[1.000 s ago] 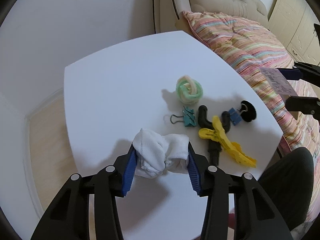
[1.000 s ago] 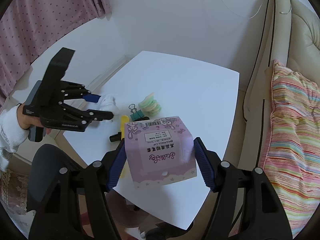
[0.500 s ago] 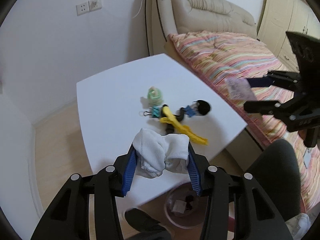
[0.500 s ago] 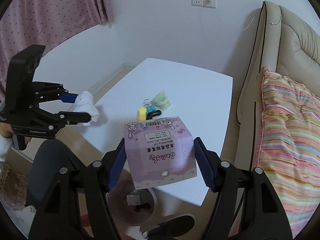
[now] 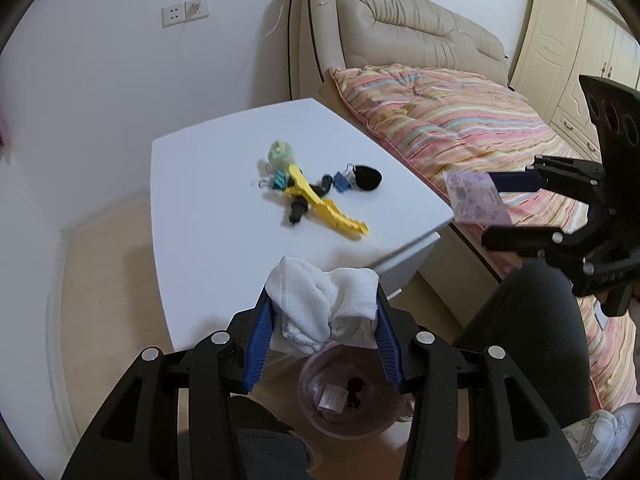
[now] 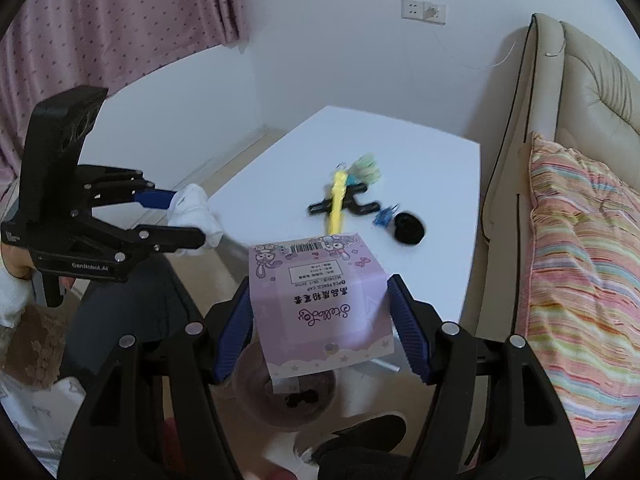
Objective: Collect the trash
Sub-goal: 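Carry the white socks over the bin with the left gripper while the right gripper drops the pink packet in, then open the left gripper to drop the white socks into the bin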
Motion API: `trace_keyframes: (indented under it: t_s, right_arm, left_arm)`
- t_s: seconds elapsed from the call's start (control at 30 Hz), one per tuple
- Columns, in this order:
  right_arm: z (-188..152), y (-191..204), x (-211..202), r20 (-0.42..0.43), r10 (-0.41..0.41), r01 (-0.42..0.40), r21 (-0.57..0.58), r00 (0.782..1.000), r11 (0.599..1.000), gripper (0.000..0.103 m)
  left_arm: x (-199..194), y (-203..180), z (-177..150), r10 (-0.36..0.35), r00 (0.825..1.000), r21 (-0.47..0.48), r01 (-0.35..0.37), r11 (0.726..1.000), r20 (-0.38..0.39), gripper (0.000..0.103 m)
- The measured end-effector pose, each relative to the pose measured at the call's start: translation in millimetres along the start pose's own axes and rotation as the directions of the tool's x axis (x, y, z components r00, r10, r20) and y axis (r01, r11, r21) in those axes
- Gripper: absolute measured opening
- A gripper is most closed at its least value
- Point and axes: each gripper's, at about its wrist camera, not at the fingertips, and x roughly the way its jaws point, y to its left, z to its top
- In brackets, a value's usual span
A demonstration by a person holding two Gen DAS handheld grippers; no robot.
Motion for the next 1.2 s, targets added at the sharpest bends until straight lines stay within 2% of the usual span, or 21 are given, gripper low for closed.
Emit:
trace_keyframes:
  t_s: [0.27, 0.67, 0.7, 0.73, 0.8, 1.2]
  right_arm:
    - [-27.1, 28.0, 21.8, -0.062, 0.059, -0.059, -0.005, 0.996, 0.998, 0.066]
    - [-38.0, 51.7, 51.2, -0.111, 0.115, -0.118, -0.02, 0.987, 0.993, 0.067]
    - [-37.2, 51.9, 53.0, -0.112, 0.113, -0.116, -0.024, 0.987, 0.993, 0.07]
    - [-36.4, 52.5, 54.7, -0.114, 0.112, -0.116, -0.027, 0.987, 0.993, 0.081]
    - [-35.4, 52.6, 56.3, -0.111, 0.105, -0.109, -0.029, 0.988, 0.994, 0.09]
    - [-40.3, 40.6, 53.8, -0.11, 0.089, -0.088, 0.012, 0.99, 0.996, 0.094]
  left_arm:
    - [-2.3, 0.4, -21.9, 0.0, 1.0, -0.031, -0.001, 1.0, -0.008, 0.046]
    - [-10.9, 9.9, -39.6, 0.012, 1.0, -0.065, -0.012, 0.998, -0.01, 0.046]
    - [-11.7, 10.6, -39.5, 0.014, 1.0, -0.066, -0.014, 0.998, -0.008, 0.046]
    - [-12.4, 11.0, -39.5, 0.014, 1.0, -0.067, -0.014, 0.998, -0.007, 0.046]
    - [-12.7, 11.8, -39.2, 0.014, 1.0, -0.069, -0.014, 0.998, -0.006, 0.046]
    - [-5.3, 4.2, -39.0, -0.017, 1.0, -0.055, 0.016, 0.998, -0.018, 0.046]
